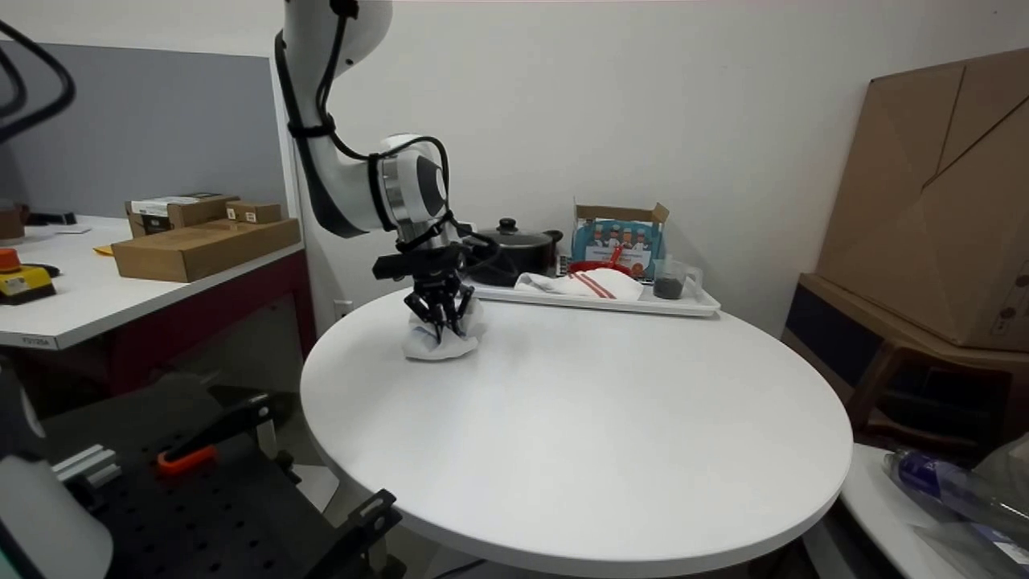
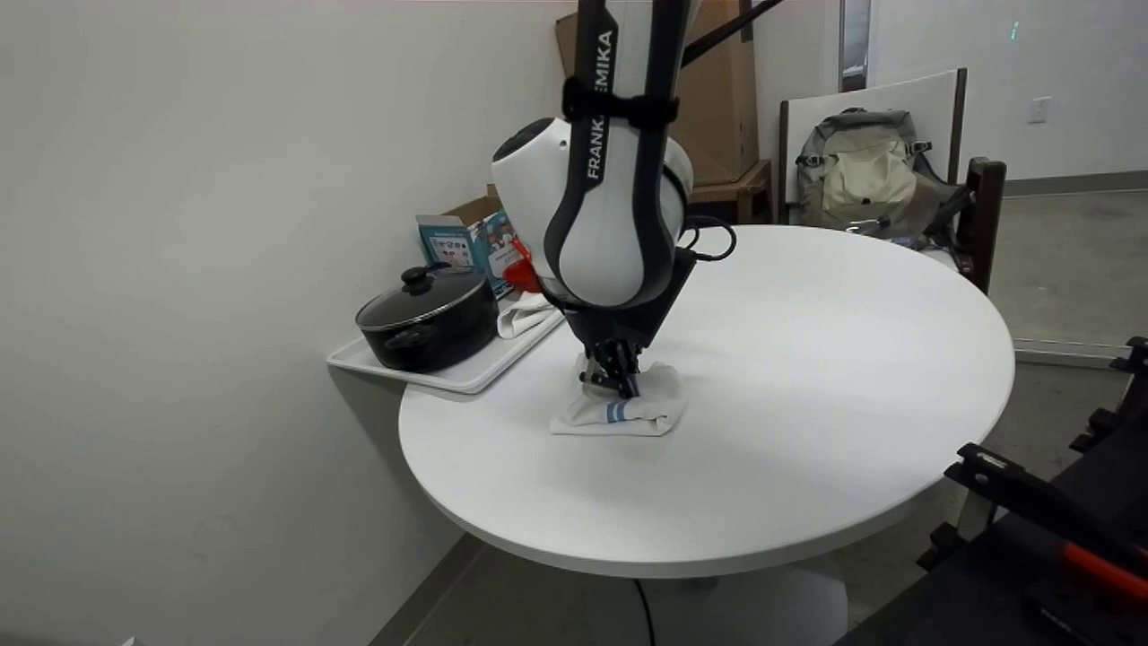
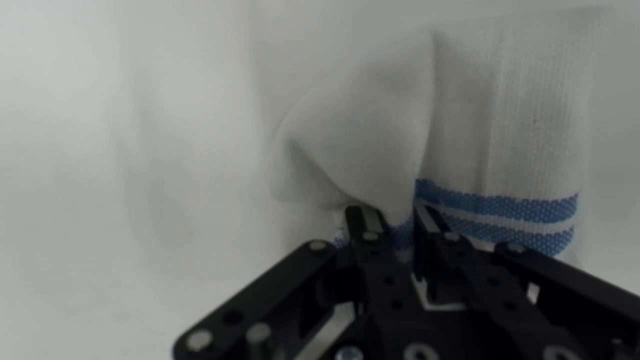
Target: Use the white and blue tea towel to wipe the table
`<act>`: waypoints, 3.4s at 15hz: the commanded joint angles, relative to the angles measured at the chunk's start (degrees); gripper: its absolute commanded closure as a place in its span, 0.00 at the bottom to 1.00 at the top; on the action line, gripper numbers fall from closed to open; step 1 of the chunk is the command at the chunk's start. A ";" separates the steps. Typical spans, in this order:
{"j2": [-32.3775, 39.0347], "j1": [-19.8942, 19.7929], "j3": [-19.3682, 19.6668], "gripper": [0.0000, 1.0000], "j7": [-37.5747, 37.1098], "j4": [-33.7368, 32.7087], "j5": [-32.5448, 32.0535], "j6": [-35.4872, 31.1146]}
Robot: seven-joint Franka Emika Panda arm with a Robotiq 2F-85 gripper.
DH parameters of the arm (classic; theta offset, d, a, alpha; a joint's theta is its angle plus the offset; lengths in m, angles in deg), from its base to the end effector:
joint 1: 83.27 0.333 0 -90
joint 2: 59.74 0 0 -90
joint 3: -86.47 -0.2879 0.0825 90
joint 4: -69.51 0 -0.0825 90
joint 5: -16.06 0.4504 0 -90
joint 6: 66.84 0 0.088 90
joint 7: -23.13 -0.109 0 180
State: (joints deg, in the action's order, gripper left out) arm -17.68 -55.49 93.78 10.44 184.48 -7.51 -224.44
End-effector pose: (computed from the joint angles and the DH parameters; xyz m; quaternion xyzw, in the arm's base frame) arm 0.5534 0.2141 0.0018 0.9553 0.2697 0.0352 0.1156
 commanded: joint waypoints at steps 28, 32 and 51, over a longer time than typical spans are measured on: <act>2.28 -15.32 16.16 0.96 1.61 3.13 1.18 0.85; -4.21 -14.37 9.43 0.96 3.86 11.75 1.28 -0.16; 8.50 -7.02 -6.80 0.96 1.34 -13.28 9.35 5.17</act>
State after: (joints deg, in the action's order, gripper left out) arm -17.49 -62.98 87.10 12.59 182.35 -0.15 -220.65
